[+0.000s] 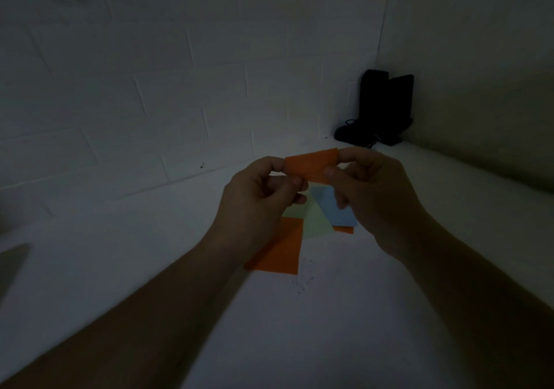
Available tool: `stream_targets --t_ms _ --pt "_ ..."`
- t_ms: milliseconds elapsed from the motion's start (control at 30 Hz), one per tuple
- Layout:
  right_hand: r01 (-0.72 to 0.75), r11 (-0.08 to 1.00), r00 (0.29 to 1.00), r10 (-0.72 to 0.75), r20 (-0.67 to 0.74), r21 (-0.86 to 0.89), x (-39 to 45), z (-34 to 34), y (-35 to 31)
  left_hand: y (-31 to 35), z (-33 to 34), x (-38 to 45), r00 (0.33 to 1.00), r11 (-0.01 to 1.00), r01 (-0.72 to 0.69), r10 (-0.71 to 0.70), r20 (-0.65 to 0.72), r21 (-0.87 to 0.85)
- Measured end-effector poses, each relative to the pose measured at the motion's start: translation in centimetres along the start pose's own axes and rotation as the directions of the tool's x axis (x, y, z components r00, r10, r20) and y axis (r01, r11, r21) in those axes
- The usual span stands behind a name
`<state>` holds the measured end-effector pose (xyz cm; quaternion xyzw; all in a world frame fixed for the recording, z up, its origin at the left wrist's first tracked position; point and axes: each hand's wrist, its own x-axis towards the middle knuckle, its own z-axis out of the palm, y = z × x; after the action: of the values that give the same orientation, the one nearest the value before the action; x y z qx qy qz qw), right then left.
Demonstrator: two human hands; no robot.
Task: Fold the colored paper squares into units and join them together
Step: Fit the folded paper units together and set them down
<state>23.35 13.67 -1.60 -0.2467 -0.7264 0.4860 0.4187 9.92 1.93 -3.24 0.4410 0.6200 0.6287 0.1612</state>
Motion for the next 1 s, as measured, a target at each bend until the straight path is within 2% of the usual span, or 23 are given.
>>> stream_targets --t_ms 167,367,500,633,733,867,1000 --pt "0.018 0.991 0.988 -0.037 0.15 0.131 -0.26 -0.11 -0.4 -0.29 -0.47 0.23 0.992 0.993 -0.109 0.111 -0.057 0.044" --pt "0.104 0.992 0.989 -0.111 0.096 0.073 -0.54 -0.49 -0.37 -0.41 -0.8 0.27 0.968 0.968 -0.215 0.229 -0.105 0.129" --pt "0.178 0.984 0.976 -0.175 0.133 -0.012 -0.72 -0.46 -0.68 -0.32 -0.77 0.16 0.955 0.955 -0.25 0.271 -0.124 0.163" --pt "0.168 0.986 0.98 -0.168 0.104 0.01 -0.73 -0.28 -0.86 0.02 -0.75 -0.01 0.956 0.948 -0.257 0.278 -0.095 0.189" --pt "0.141 0.989 0.987 -0.144 0.073 0.053 -0.59 -0.36 -0.8 0.01 -0.63 -0.01 0.964 0.954 -0.241 0.257 -0.073 0.178" --pt "0.093 0.994 0.994 -0.096 0.053 0.059 -0.44 -0.18 -0.63 0.06 -0.56 0.16 0.983 0.983 -0.146 0.157 -0.099 0.108" --pt "0.051 0.997 0.999 -0.051 0.0 0.054 -0.36 0.02 -0.33 0.46 -0.21 0.12 0.998 0.994 -0.021 0.015 -0.058 -0.103"
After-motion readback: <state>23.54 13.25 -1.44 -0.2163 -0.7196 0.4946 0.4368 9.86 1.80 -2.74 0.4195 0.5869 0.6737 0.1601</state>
